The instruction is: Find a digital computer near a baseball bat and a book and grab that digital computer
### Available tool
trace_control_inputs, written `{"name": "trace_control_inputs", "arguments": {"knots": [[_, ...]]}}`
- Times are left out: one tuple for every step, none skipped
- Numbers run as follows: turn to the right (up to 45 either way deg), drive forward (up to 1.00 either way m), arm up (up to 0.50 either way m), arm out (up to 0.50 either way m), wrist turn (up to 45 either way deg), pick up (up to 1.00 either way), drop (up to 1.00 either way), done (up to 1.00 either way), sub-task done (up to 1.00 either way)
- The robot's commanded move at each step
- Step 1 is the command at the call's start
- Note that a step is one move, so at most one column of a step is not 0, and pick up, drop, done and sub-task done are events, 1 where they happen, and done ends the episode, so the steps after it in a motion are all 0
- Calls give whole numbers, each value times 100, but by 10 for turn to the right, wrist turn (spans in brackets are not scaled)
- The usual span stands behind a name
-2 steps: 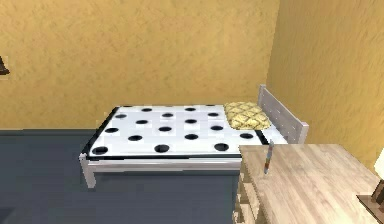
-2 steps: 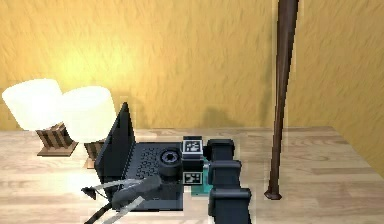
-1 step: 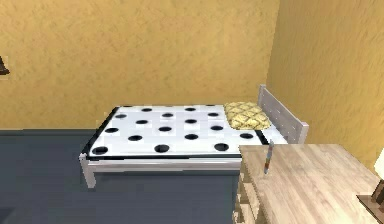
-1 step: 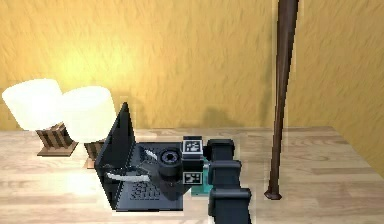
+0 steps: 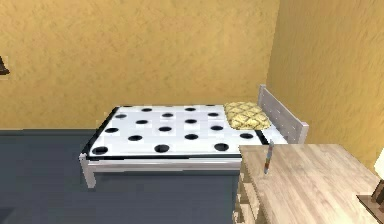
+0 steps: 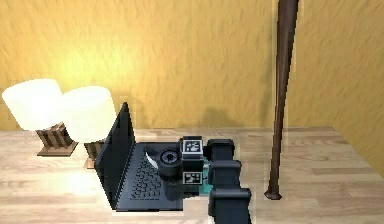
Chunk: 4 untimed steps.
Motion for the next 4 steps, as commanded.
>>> {"name": "trace_control_inputs", "arguments": {"knots": [[0,0,-30,0,0,0,0,0,0],[0,0,0,0,0,100,0,0,0],[0,0,10,0,0,0,0,0,0],[0,0,0,0,0,0,0,100,0]]}}
